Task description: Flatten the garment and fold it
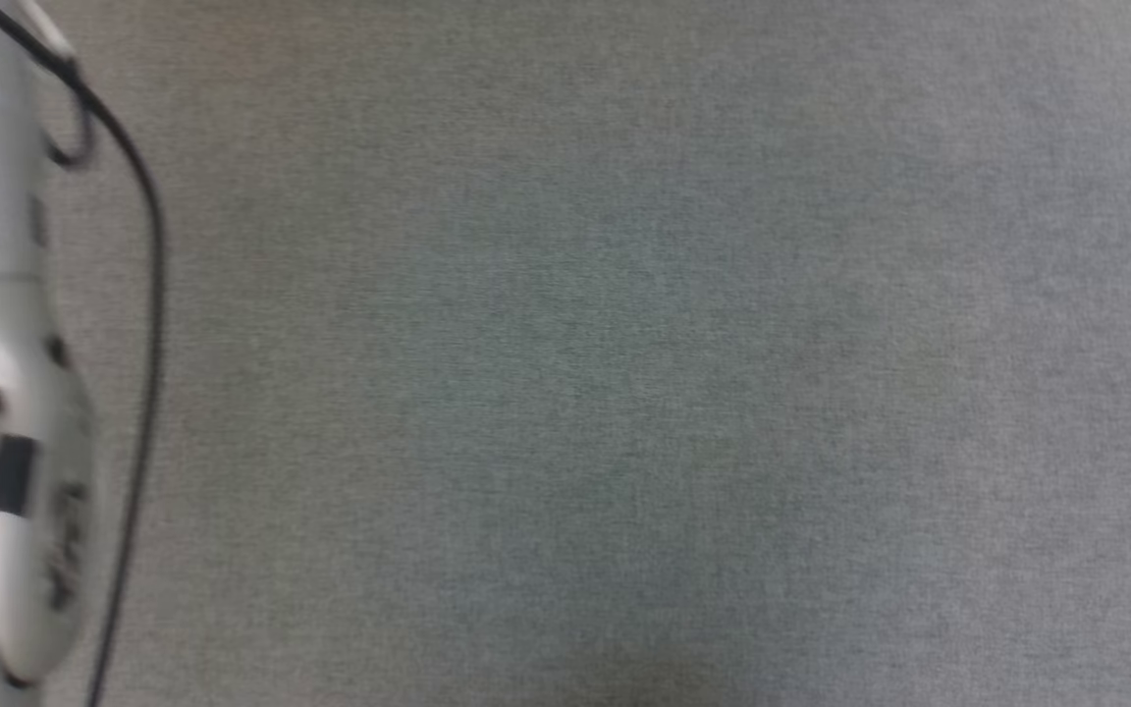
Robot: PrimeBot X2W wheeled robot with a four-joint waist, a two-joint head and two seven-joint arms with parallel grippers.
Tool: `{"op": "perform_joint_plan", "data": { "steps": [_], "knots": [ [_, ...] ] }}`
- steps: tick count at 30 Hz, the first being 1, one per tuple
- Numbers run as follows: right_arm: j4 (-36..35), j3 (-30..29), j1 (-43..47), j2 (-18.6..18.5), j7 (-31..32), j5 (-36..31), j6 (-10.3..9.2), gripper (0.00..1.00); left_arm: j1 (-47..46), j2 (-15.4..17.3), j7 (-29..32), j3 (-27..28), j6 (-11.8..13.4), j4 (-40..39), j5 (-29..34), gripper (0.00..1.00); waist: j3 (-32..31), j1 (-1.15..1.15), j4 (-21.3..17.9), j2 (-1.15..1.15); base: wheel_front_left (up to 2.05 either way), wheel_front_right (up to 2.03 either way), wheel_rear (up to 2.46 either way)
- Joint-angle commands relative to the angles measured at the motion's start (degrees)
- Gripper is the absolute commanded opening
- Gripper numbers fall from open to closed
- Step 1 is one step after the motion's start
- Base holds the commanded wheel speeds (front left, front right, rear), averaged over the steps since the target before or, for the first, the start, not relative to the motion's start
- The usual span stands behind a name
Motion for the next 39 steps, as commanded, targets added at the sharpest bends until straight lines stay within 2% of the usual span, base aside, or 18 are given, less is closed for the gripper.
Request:
{"op": "perform_joint_plan", "data": {
  "steps": [1,7,10,17,22,25,30,34,39],
  "knots": [
    [0.30,0.64,3.27,-0.51,-0.92,1.35,0.20,0.00,2.40,-0.98,-0.98,-0.05,-0.90,0.99,-1.12,0.00,-2.14,-0.01,1.74,0.00,0.00,0.00,0.00],
    [-2.29,2.84,17.54,-1.62,-4.47,9.19,0.20,0.00,12.12,-3.94,-5.20,-0.52,-3.75,3.84,-3.54,0.00,-7.58,-0.01,3.01,0.00,0.00,0.00,0.00],
    [-5.44,2.69,27.66,-1.56,-6.38,13.14,0.20,0.00,19.51,-5.30,-7.03,-1.23,-4.81,3.35,-4.70,0.00,-11.37,-0.01,3.14,0.00,0.00,0.00,0.00],
    [-13.07,-1.66,53.31,-0.35,-8.51,18.08,0.20,0.00,40.41,-6.55,-6.57,-3.73,-5.80,-0.81,-7.23,0.00,-19.64,-0.01,3.58,0.00,0.00,0.00,0.00],
    [-19.67,-4.72,71.53,2.33,-5.74,19.03,0.20,0.00,56.38,-7.21,-3.33,-5.38,-5.86,-7.10,-9.62,0.00,-23.21,-0.01,3.73,0.00,0.00,0.00,0.00],
    [-23.68,-6.40,80.05,4.42,-3.24,19.26,0.20,0.00,64.77,-7.18,-0.80,-5.20,-4.62,-10.99,-11.29,0.00,-24.43,-0.01,3.28,0.00,0.00,0.00,0.00],
    [-30.23,-9.88,92.23,6.39,0.77,18.18,0.20,0.00,77.84,-5.16,4.69,-4.32,-0.73,-18.26,-13.14,0.00,-25.72,-0.01,2.69,0.00,0.00,0.00,0.00],
    [-34.10,-13.02,98.50,7.29,3.21,16.18,0.20,0.00,86.08,-3.73,8.61,-2.71,3.01,-24.59,-14.86,0.00,-26.17,-0.01,2.26,0.00,0.00,0.00,0.00],
    [-37.95,-16.55,103.49,7.85,6.81,13.48,0.20,0.00,92.45,-0.49,12.73,-1.56,7.76,-30.87,-13.99,0.00,-26.12,-0.01,2.47,0.00,0.00,0.00,0.00]
  ]
}}
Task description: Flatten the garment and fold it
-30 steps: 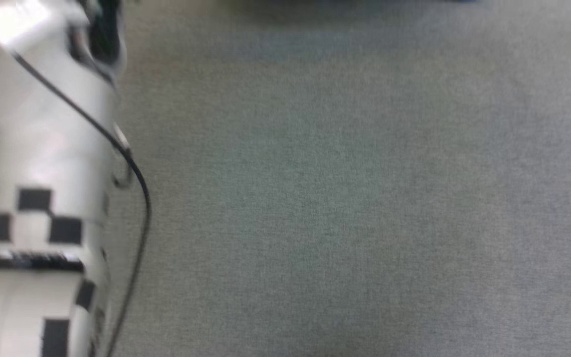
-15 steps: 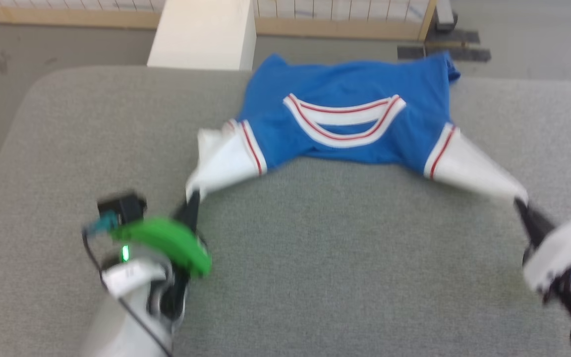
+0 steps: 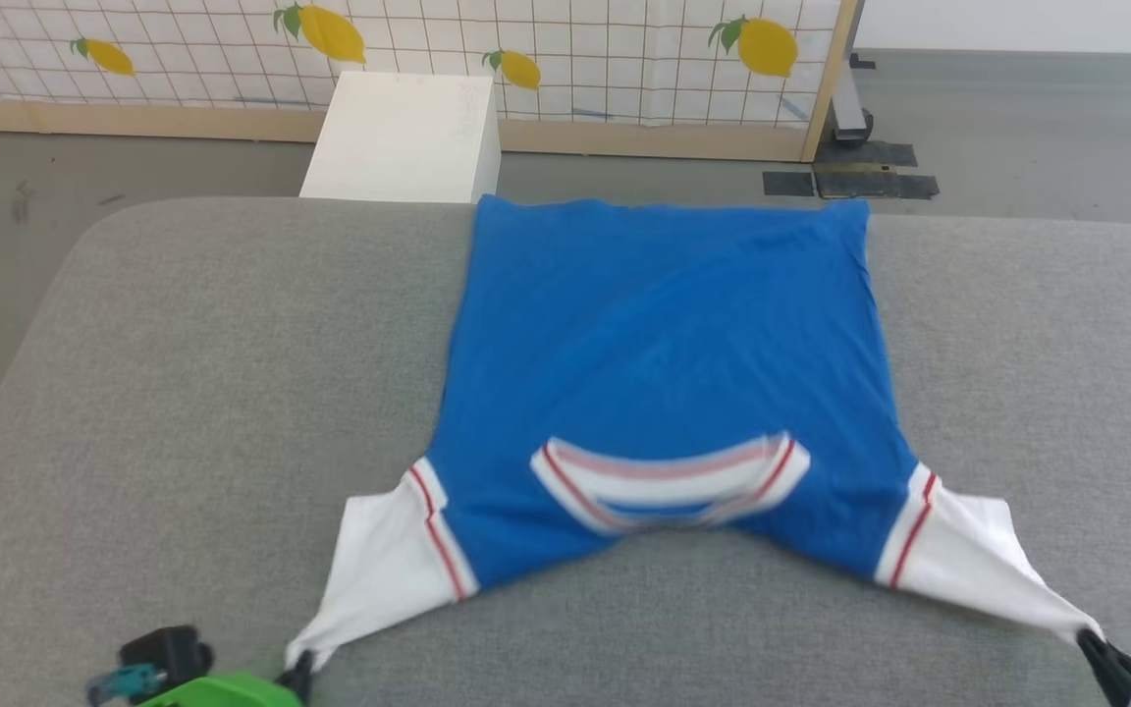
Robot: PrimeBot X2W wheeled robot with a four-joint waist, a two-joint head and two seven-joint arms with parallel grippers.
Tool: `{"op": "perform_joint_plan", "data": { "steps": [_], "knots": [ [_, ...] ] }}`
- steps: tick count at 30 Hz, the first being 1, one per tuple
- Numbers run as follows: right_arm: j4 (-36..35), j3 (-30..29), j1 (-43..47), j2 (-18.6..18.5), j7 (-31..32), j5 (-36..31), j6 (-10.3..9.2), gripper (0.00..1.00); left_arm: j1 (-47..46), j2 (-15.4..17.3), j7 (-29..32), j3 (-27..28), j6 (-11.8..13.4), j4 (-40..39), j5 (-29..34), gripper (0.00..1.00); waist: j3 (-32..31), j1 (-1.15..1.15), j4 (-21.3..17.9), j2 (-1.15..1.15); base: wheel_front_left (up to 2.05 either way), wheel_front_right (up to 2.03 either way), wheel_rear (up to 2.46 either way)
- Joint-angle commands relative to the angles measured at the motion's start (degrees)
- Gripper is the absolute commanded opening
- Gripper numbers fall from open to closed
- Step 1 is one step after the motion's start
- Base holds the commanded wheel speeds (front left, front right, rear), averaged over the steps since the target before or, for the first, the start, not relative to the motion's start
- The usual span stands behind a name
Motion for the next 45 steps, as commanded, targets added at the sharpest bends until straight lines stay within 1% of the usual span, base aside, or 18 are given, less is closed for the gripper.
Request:
{"op": "perform_joint_plan", "data": {
  "steps": [1,3,5,7,9,12,15,17,21,24,25,26,29,31,35,39,42,45],
  "knots": [
    [-1.24,-1.07,1.05,0.32,0.99,-0.64,0.21,0.00,1.43,1.69,0.43,0.80,1.72,-1.33,0.65,0.00,0.16,0.01,0.26,0.00,0.00,0.00,0.00],
    [-2.81,-2.10,2.02,0.34,2.25,-1.60,0.21,0.00,2.20,3.07,1.36,0.74,4.17,-3.27,2.63,0.00,0.28,0.01,0.52,0.00,0.00,0.00,0.00],
    [-4.31,-3.05,2.27,0.70,3.33,-1.91,0.21,0.00,2.66,4.08,1.90,0.72,5.98,-5.04,4.18,0.00,0.36,0.01,0.54,0.00,0.00,0.00,0.00],
    [-5.44,-3.56,2.18,0.72,4.48,-2.63,0.21,0.00,2.79,4.62,2.25,0.64,7.13,-6.37,5.14,0.00,0.48,0.01,0.52,0.00,0.00,0.00,0.00],
    [-6.07,-2.64,1.88,-0.09,6.34,-3.97,0.21,0.00,2.63,5.23,2.51,0.00,7.69,-7.24,6.39,0.00,0.67,0.01,0.36,0.00,0.00,0.00,0.00],
    [-6.19,1.88,0.71,-2.97,10.55,-6.82,0.21,0.00,2.08,5.27,2.55,-1.17,7.87,-7.96,7.52,0.00,1.36,0.01,-0.17,0.00,0.00,0.00,0.00],
    [-5.03,7.78,-1.60,-5.72,16.91,-8.92,0.21,0.00,1.35,4.73,2.15,-2.10,8.03,-7.88,8.18,0.00,2.03,0.01,-0.55,0.00,0.00,0.00,0.00],
    [-3.59,10.67,-3.33,-6.91,21.43,-10.04,0.21,0.00,0.81,4.20,1.68,-2.53,7.99,-7.67,8.31,0.00,2.51,0.01,-0.65,0.00,0.00,0.00,0.00],
    [-0.47,15.46,-6.65,-8.39,27.99,-11.31,0.21,0.00,-0.16,3.40,1.01,-3.09,7.82,-7.28,8.29,0.00,3.33,0.01,-0.52,0.00,0.00,0.00,0.00],
    [1.63,17.21,-8.56,-8.95,30.31,-11.79,0.21,0.00,-0.72,2.98,0.63,-3.31,7.74,-7.10,8.16,0.00,3.74,0.01,-0.34,0.00,0.00,0.00,0.00],
    [2.22,17.35,-8.92,-9.04,30.77,-11.83,0.21,0.20,-0.85,2.90,0.55,-3.35,7.75,-7.11,8.15,0.00,3.86,0.01,-0.28,0.00,0.00,0.00,0.00],
    [2.73,17.12,-9.28,-8.96,31.13,-11.59,0.21,1.00,-1.00,2.81,0.46,-3.43,7.73,-7.11,8.13,0.00,3.95,0.01,-0.22,0.00,0.00,0.00,0.00],
    [2.43,16.31,-9.68,-9.01,31.25,-10.21,0.21,1.00,-1.09,2.55,0.04,-3.40,7.65,-6.99,7.86,0.00,3.70,0.01,-0.19,0.00,0.00,0.00,0.00],
    [0.82,14.86,-9.57,-9.25,30.58,-8.65,0.21,1.00,-1.21,2.31,-0.51,-3.23,7.75,-7.17,7.74,0.00,3.42,0.01,-0.19,0.00,0.00,0.00,0.00],
    [-4.12,8.61,-8.53,-8.52,31.70,-4.27,0.21,1.00,-0.83,2.15,-0.79,-3.25,8.02,-7.44,7.65,0.00,2.36,0.01,-0.79,0.00,0.00,0.00,0.00],
    [-10.85,0.98,-8.91,-6.33,32.62,-0.36,0.21,1.00,-0.43,2.36,-0.79,-3.53,8.22,-8.04,7.90,0.00,1.57,0.01,-1.54,0.00,0.00,0.00,0.00],
    [-15.11,-4.27,-11.82,-3.93,29.76,0.34,0.21,1.00,-0.46,2.28,-0.94,-3.87,8.27,-8.90,8.08,0.00,1.56,0.01,-1.71,0.00,0.00,0.00,0.00],
    [-16.89,-7.40,-16.28,-1.12,22.78,-0.89,0.21,1.00,-0.76,2.03,-1.47,-4.22,8.25,-9.90,8.31,0.00,2.07,0.01,-1.44,0.00,0.00,0.00,0.00]
  ]
}}
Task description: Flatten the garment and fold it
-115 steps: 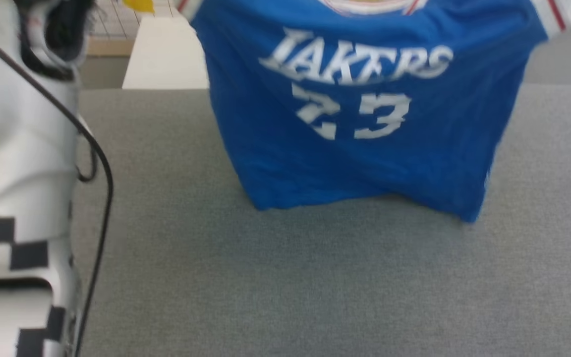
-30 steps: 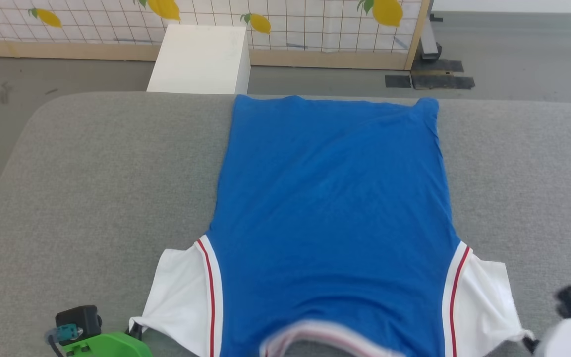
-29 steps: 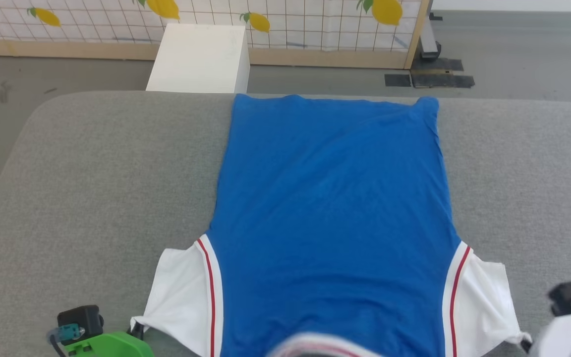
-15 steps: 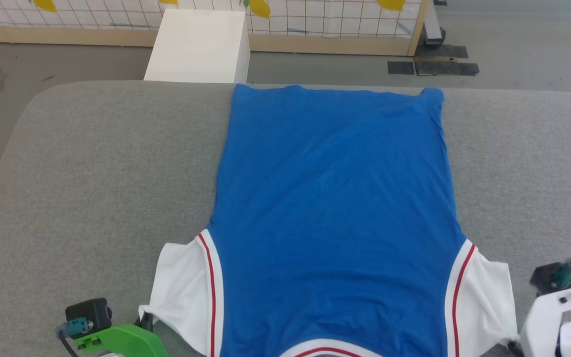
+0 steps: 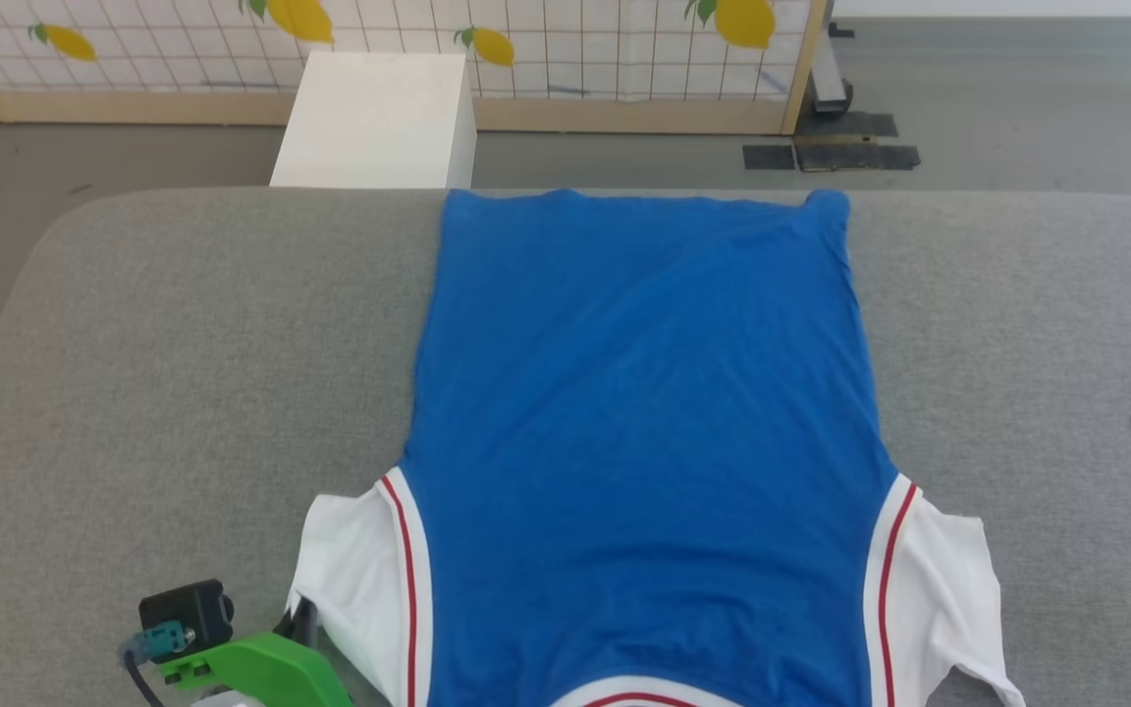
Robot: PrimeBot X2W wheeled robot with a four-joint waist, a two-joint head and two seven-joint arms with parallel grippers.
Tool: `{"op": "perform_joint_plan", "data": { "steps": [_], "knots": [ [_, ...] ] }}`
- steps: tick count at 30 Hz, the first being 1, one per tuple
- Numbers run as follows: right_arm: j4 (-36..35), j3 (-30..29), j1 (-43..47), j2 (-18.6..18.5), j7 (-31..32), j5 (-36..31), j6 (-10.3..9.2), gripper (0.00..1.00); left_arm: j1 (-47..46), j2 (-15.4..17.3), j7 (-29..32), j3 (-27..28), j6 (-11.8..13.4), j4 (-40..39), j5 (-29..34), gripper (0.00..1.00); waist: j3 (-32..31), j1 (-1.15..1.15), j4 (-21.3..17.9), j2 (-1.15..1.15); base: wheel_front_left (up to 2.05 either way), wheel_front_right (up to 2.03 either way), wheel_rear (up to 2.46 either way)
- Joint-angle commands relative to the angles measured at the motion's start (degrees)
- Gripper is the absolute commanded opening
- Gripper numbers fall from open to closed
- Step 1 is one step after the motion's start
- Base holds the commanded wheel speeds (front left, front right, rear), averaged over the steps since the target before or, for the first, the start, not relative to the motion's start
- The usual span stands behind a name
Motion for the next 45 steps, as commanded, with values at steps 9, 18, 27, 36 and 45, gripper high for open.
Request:
{"op": "perform_joint_plan", "data": {
  "steps": [9,18,27,36,45],
  "knots": [
    [6.60,0.36,-16.13,4.94,-14.42,-6.79,0.20,1.00,-2.35,-0.52,-1.46,-1.27,0.40,-4.61,1.68,0.00,6.75,0.00,2.41,0.00,0.00,0.00,0.00],
    [22.16,4.20,-39.47,1.45,-15.01,-14.30,0.20,1.00,-7.48,-2.98,-4.46,-3.01,-0.27,-10.25,2.63,0.00,20.87,0.00,8.73,0.00,0.00,0.00,0.00],
    [32.49,13.00,-54.08,-6.30,-2.15,-20.40,0.20,1.00,-9.15,-4.85,-7.15,-4.57,-0.71,-14.27,3.27,0.00,29.66,0.00,14.92,0.00,0.00,0.00,0.00],
    [36.01,17.35,-60.12,-12.85,11.48,-23.79,0.20,1.00,-8.47,-5.99,-8.75,-5.85,-1.48,-18.27,2.67,0.00,34.68,0.00,19.63,0.00,0.00,0.00,0.00],
    [35.61,20.58,-58.81,-16.26,17.05,-23.10,0.20,1.00,-8.69,-6.85,-9.77,-6.99,-2.65,-17.48,1.64,0.00,37.12,0.00,20.42,0.00,0.00,0.00,0.00]
  ]
}}
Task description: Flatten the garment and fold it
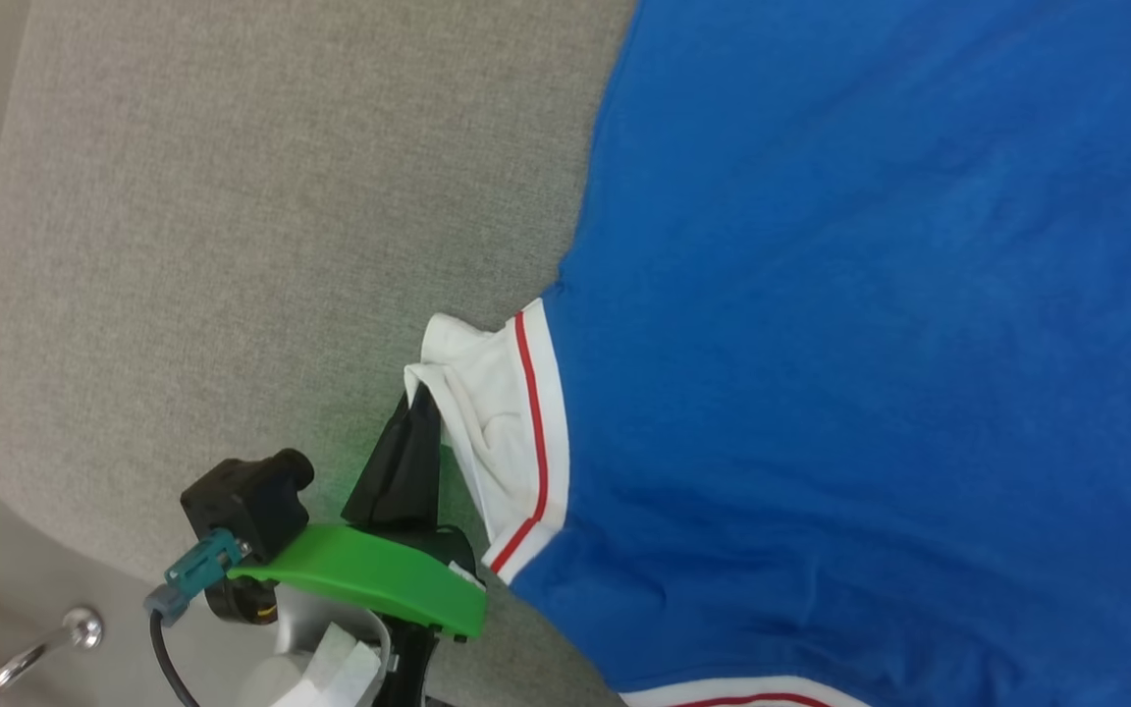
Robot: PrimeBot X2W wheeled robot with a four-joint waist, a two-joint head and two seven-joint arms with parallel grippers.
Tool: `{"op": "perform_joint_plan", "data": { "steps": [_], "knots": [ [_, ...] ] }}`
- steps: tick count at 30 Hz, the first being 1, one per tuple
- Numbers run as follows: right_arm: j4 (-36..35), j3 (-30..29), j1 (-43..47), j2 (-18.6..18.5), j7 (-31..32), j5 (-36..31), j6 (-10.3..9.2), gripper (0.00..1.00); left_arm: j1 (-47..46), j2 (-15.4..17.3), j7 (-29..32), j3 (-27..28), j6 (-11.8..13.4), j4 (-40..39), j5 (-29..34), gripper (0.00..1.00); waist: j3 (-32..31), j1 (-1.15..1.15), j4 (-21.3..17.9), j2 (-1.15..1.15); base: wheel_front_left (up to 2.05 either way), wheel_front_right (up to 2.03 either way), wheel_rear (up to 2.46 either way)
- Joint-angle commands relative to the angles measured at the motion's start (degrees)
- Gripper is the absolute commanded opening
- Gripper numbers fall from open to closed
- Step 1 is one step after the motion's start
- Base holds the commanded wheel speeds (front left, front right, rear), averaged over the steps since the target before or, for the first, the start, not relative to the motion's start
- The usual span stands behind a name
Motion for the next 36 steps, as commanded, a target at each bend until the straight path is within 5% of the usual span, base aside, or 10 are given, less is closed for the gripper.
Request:
{"op": "perform_joint_plan", "data": {
  "steps": [1,4,5,6,18,24,36],
  "knots": [
    [1.11,1.38,1.43,0.32,1.30,0.87,0.28,1.00,-0.45,-0.13,-0.02,-0.05,-0.24,1.02,-0.75,0.00,1.40,-0.01,1.10,0.00,0.00,0.00,0.00],
    [0.78,2.78,2.16,-0.30,3.52,2.98,0.28,0.94,-0.82,-0.13,-0.11,0.08,-0.39,1.74,-1.05,0.00,1.15,-0.01,0.59,0.00,0.00,0.00,0.00],
    [0.58,2.89,2.26,-0.35,3.97,3.42,0.28,0.22,-0.90,-0.08,-0.12,0.13,-0.39,1.96,-1.07,0.00,0.98,-0.01,0.42,0.00,0.00,0.00,0.00],
    [0.29,3.11,2.37,-0.40,4.43,3.95,0.28,0.00,-0.98,-0.02,-0.12,0.20,-0.37,2.24,-1.10,0.00,0.71,-0.01,0.18,0.00,0.00,0.00,0.00],
    [-1.83,1.85,1.71,1.78,-4.00,7.11,0.28,0.00,-1.22,2.40,1.43,1.29,0.18,4.49,-0.76,0.00,-9.11,-0.01,-5.00,0.00,0.00,0.00,0.00],
    [-3.91,1.62,5.31,-0.33,-9.32,9.82,0.28,0.00,-0.48,4.70,3.64,1.93,1.21,3.72,0.02,0.00,-16.45,-0.01,-9.67,0.00,0.00,0.00,0.00],
    [-15.18,-2.77,32.78,-1.60,-10.34,18.64,0.28,0.00,4.23,7.85,7.59,3.36,4.14,2.45,0.23,0.00,-27.69,-0.01,-18.77,0.00,0.00,0.00,0.00]
  ]
}}
